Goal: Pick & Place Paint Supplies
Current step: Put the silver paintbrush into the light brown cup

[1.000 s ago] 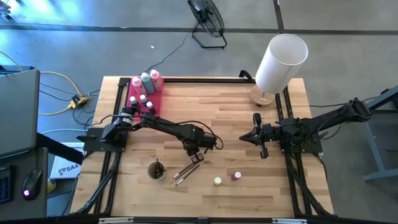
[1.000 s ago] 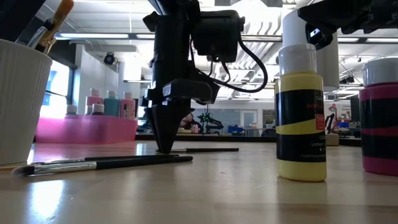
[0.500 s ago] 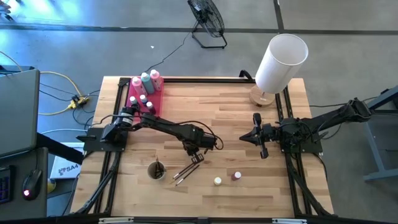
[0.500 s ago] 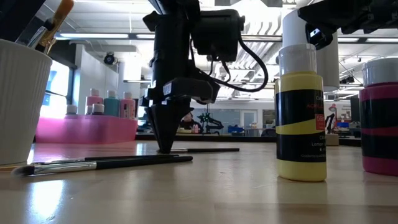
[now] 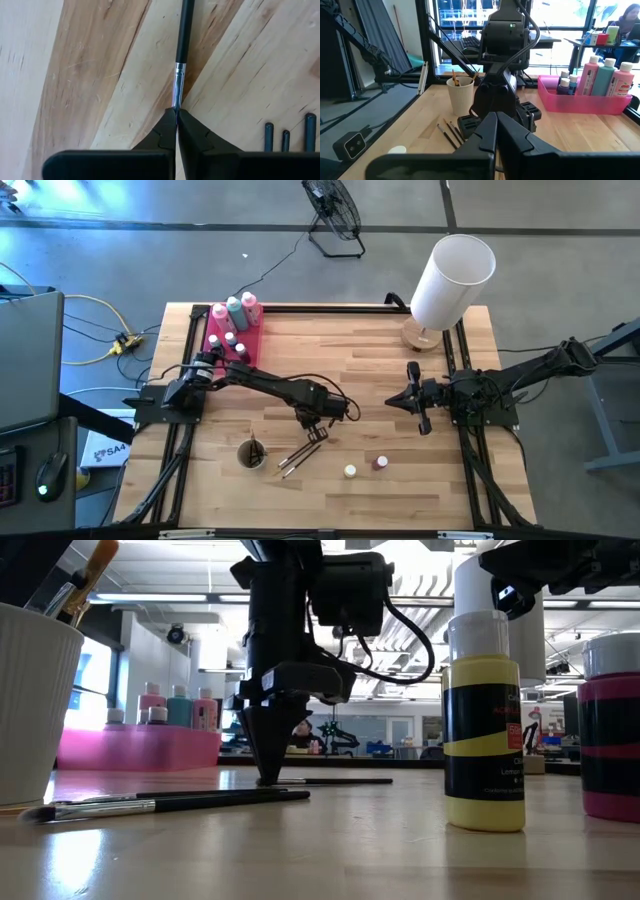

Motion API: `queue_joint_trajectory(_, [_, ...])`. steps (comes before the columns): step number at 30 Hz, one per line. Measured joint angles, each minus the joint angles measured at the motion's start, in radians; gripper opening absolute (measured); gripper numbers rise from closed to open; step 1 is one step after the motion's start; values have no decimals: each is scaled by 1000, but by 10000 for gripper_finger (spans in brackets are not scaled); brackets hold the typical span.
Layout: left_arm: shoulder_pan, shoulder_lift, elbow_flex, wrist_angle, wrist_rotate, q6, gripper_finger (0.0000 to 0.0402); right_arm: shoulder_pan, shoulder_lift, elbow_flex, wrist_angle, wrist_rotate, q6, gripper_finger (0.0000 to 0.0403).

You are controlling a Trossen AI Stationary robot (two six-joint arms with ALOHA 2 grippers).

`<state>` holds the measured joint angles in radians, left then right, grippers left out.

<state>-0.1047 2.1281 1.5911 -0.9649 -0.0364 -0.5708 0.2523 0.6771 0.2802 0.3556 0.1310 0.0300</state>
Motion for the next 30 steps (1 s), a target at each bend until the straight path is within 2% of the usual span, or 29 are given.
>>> queue_joint_trajectory(8, [2, 10, 64, -82, -84, 47, 1, 3, -6, 0, 80, -4, -5, 3])
queue_joint_trajectory(19, [28, 6, 194, -282, -250, 142, 1, 3, -160, 1, 81, -10, -1, 3])
queue_joint_trajectory(22, [34, 5, 215, -279, -286, 209, 1, 3, -213, 1, 24, -10, -1, 3])
queue_joint_trajectory(25, [46, 5, 235, -281, -285, 283, 1, 3, -259, 19, -131, -5, 0, 3])
queue_joint_trajectory(30, [107, 5, 284, -282, -179, 392, 1, 4, -259, 75, -365, 47, 8, 3])
